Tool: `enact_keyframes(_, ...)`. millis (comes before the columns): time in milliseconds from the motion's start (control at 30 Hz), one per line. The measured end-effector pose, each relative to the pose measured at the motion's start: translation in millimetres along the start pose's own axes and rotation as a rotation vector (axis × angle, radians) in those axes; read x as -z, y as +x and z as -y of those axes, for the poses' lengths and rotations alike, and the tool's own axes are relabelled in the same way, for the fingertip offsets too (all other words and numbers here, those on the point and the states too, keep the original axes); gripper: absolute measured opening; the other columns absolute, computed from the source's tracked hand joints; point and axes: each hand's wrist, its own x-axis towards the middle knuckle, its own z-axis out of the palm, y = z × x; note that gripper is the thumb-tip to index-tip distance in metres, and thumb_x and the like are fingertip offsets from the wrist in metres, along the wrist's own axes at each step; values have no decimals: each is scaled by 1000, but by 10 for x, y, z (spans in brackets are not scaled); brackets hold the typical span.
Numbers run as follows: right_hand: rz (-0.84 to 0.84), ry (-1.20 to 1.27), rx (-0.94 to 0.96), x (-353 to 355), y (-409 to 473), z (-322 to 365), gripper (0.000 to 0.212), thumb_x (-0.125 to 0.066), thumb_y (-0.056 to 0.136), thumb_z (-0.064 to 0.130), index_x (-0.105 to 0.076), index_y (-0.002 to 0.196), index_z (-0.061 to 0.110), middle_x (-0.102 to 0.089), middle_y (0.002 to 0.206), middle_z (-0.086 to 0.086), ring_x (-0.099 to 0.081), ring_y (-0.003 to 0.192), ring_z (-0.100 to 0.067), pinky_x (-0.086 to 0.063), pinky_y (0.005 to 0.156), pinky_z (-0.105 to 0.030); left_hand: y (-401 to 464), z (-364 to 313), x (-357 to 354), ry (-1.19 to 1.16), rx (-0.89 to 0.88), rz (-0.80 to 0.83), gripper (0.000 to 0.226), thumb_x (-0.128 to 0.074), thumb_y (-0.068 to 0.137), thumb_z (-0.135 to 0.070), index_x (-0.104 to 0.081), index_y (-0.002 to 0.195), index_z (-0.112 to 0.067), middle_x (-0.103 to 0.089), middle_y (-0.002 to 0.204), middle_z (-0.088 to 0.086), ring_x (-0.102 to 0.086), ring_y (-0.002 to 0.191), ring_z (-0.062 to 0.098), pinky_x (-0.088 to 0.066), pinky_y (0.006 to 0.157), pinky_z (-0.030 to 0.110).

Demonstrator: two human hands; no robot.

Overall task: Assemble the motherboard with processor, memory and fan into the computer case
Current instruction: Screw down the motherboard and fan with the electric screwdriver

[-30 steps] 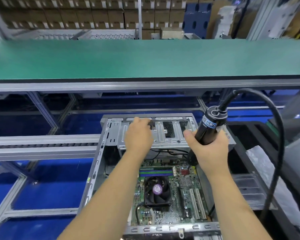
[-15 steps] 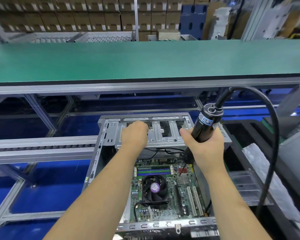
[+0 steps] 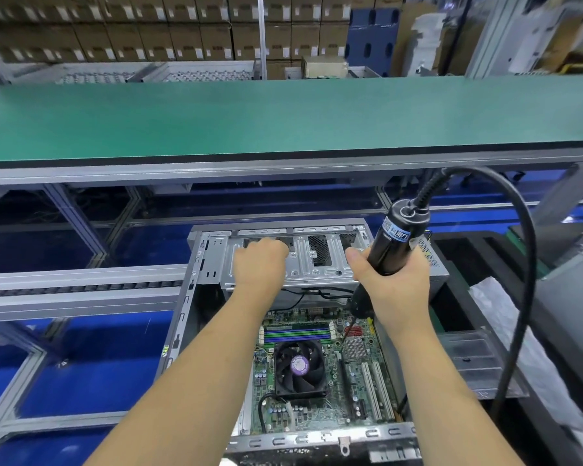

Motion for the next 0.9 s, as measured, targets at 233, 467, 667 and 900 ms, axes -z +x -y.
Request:
enact_keyframes(233,-13,17,-15,5,14,-47,60,-80,66,54,-58,86,2,-63,77,-12,-62,76,-31,-54,71,-28,-23,37,-105,41,-62,-46,17,-53,93,-12,-67,91,-22,-55,100,2,-47,85,26,-34,68,35)
enact_keyframes(467,-1,12,-16,-2,21,-92,56,-81,68,53,-58,85,5,-63,74,-12,-63,74,-32,-55,71,-30,-37,29,-152,5,-109,-65,15,-54,91,-4,-55,95,-19,-51,105,3,-44,89,25,-35,73,36)
enact_keyframes(667,-23,18,-34,20,37,-97,54,-81,66,54,-58,85,8,-64,76,-12,-63,76,-33,-55,73,-36,1,5,-73,43,-118,11,25,-53,91,-3,-64,106,-19,-54,113,4,-51,106,28,-43,87,40)
enact_keyframes(900,-25,6,-31,33,45,-93,57,-80,68,54,-58,84,3,-63,73,-12,-62,73,-32,-55,73,-38,-16,-7,-83,24,-131,-13,20,-52,91,-3,-53,106,-17,-51,113,4,-48,103,26,-42,86,38)
